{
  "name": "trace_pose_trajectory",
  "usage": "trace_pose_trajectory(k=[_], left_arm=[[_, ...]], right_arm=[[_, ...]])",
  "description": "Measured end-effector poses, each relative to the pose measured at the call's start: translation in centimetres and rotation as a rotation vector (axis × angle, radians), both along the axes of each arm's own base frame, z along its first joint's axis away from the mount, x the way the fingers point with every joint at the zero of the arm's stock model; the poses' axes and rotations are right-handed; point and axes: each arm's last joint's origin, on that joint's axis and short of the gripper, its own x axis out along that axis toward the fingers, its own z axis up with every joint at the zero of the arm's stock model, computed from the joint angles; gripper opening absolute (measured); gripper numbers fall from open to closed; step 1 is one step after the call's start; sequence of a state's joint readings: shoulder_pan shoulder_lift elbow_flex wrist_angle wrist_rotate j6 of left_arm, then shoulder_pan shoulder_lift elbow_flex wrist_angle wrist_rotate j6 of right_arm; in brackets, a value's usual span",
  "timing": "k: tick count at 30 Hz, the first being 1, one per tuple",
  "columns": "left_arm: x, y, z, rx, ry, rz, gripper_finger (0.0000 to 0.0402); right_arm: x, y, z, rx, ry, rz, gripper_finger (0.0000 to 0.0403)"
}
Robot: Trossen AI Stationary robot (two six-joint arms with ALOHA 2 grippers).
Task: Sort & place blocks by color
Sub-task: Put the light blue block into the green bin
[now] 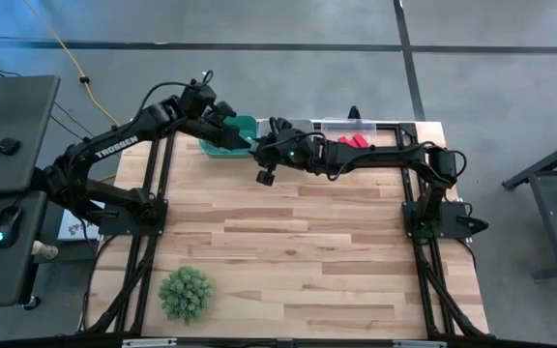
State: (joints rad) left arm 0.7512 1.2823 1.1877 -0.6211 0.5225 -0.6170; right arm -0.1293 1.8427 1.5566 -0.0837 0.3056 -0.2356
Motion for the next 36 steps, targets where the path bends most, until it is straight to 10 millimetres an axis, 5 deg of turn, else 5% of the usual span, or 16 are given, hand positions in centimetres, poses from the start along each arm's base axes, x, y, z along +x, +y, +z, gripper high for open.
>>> trace_pose_trajectory(k=[19,36], left_arm=[[0.25,-0.03,0.21,0.058,-0.014,-0.023,0.0009],[0.53,-0.14,0.33,0.125,-0.022,-0.065,0.0]], right_arm=[[0.02,-0.01,0.04,0.03,-0.018,-0.007,0.0112],[-0.06,-0.07,0.12,0.023,-0.02,-0.036,0.0144]])
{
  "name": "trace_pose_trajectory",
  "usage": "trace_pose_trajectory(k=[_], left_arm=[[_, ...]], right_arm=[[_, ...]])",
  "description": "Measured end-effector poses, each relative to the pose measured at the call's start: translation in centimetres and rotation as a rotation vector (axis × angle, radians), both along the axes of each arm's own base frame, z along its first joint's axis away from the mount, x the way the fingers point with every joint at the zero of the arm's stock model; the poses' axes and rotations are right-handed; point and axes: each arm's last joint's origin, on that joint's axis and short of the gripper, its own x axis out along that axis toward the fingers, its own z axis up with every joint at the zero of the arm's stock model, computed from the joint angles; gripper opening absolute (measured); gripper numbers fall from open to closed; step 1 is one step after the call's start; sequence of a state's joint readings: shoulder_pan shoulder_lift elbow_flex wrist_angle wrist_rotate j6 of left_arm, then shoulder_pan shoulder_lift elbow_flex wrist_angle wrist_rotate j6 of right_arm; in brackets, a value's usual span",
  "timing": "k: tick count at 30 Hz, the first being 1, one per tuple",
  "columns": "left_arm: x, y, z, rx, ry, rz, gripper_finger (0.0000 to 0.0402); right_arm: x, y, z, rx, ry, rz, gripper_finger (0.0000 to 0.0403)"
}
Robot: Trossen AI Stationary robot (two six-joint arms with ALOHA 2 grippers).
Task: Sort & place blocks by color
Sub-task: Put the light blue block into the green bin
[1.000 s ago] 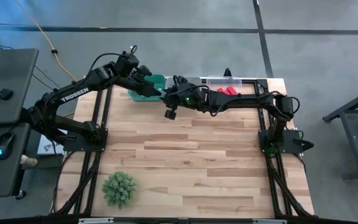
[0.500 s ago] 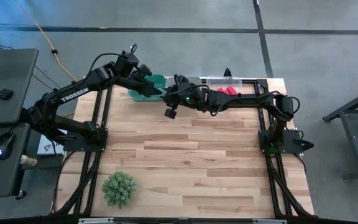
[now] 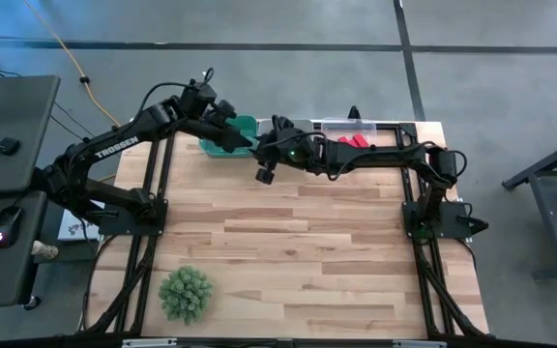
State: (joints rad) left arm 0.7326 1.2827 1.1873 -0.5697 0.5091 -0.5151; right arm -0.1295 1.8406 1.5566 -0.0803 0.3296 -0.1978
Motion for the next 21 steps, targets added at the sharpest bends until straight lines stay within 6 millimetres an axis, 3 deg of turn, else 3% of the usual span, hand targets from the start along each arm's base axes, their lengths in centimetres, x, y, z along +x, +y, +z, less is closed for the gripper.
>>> trace_pose_trajectory(k=[11,21], left_arm=[[0.0,0.0,-0.1,0.002,0.005,-0.003,0.0],[-0.7,1.0,-0.2,0.089,0.061,0.079,0.0]], right_arm=[[-0.1,-0.1,0.2,0.04,-0.038,-0.053,0.0202],[-1.0,-0.2,1.3,0.008,-0.039,-0.132,0.0209]])
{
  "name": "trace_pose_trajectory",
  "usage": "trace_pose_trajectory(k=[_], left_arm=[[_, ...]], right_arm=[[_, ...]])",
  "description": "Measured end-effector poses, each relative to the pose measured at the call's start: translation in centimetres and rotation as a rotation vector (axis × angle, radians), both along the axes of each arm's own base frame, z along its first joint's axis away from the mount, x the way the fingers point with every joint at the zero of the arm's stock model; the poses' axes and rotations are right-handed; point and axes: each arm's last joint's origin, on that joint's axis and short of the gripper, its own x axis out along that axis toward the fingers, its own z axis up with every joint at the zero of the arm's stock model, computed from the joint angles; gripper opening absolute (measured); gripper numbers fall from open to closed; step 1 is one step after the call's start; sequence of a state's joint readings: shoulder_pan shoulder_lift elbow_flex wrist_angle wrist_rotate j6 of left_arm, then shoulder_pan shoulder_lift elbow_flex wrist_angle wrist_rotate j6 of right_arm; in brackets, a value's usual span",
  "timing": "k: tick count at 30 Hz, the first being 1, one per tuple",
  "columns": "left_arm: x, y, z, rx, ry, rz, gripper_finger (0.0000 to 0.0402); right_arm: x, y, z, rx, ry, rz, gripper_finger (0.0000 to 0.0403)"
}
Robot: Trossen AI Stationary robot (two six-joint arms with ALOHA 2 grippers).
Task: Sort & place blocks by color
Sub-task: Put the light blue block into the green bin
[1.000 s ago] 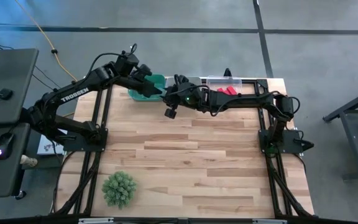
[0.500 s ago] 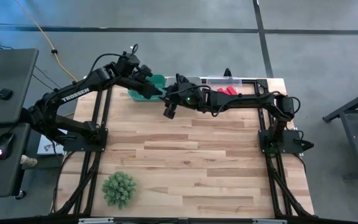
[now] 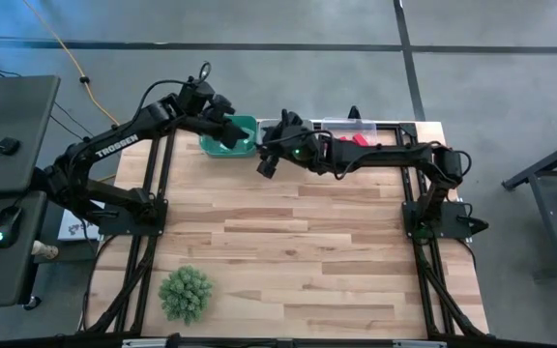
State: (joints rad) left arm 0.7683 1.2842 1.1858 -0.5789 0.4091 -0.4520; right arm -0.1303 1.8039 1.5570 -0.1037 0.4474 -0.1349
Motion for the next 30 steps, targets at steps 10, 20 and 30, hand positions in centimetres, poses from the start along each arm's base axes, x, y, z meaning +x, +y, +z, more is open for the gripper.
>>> trace_pose_trajectory(k=[10,20,30], left_arm=[[-2.5,2.1,-1.4,0.145,0.279,0.188,0.0],[-2.3,5.2,-5.4,0.066,0.457,0.155,0.0],[-1.0,6.8,-9.1,-0.047,0.53,0.159,0.0]], right_arm=[[-0.3,0.0,0.3,0.047,-0.039,-0.053,0.0209],[-0.3,-0.2,0.2,0.077,-0.054,-0.068,0.0209],[-0.3,-0.3,0.2,0.093,-0.065,-0.077,0.0209]])
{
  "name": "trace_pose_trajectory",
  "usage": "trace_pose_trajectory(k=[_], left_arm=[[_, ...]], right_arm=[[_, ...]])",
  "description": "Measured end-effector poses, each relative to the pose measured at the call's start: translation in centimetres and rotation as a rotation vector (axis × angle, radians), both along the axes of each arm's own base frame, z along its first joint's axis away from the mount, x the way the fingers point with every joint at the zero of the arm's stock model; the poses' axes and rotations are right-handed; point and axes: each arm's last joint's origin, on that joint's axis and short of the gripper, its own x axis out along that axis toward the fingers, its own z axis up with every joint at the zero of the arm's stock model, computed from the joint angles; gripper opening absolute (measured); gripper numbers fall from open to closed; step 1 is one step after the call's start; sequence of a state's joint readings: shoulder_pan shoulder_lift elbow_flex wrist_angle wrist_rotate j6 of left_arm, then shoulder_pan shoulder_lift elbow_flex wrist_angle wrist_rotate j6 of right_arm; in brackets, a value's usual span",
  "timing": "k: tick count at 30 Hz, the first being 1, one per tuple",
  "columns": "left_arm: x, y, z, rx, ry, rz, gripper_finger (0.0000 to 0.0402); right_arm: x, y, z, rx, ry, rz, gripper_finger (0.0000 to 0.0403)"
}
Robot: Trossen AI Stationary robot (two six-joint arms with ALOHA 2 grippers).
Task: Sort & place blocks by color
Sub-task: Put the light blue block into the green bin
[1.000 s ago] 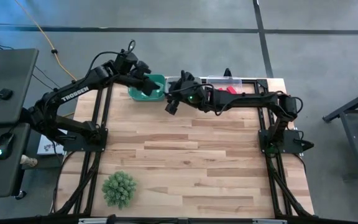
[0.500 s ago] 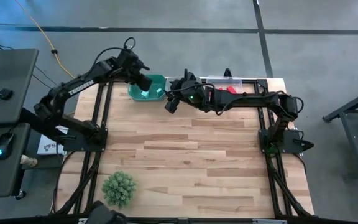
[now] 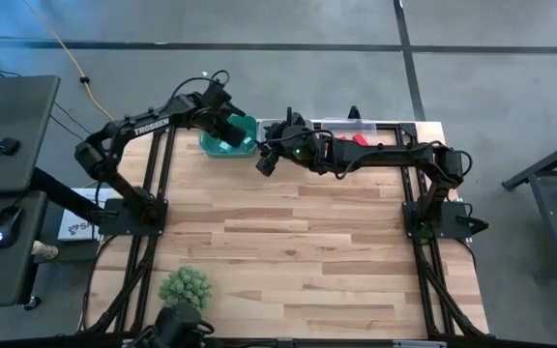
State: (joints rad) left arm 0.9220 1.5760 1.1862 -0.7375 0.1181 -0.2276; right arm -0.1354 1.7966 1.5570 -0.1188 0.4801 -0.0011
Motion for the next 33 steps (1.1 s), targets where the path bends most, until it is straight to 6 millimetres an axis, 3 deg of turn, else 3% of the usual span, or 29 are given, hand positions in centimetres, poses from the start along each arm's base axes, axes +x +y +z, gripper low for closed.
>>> trace_pose_trajectory(k=[16,27,33], left_arm=[[2.6,0.0,-3.8,-0.069,0.117,0.099,0.0],[3.2,0.2,-4.1,-0.023,0.121,0.131,0.0002],[3.2,0.2,-4.1,-0.023,0.122,0.132,0.0022]], right_arm=[[-0.3,-1.8,-0.1,0.01,0.006,-0.007,0.0209],[-0.5,-2.7,-0.3,0.03,0.024,0.009,0.0209],[-0.6,-2.8,-0.5,0.026,0.048,0.018,0.0209]])
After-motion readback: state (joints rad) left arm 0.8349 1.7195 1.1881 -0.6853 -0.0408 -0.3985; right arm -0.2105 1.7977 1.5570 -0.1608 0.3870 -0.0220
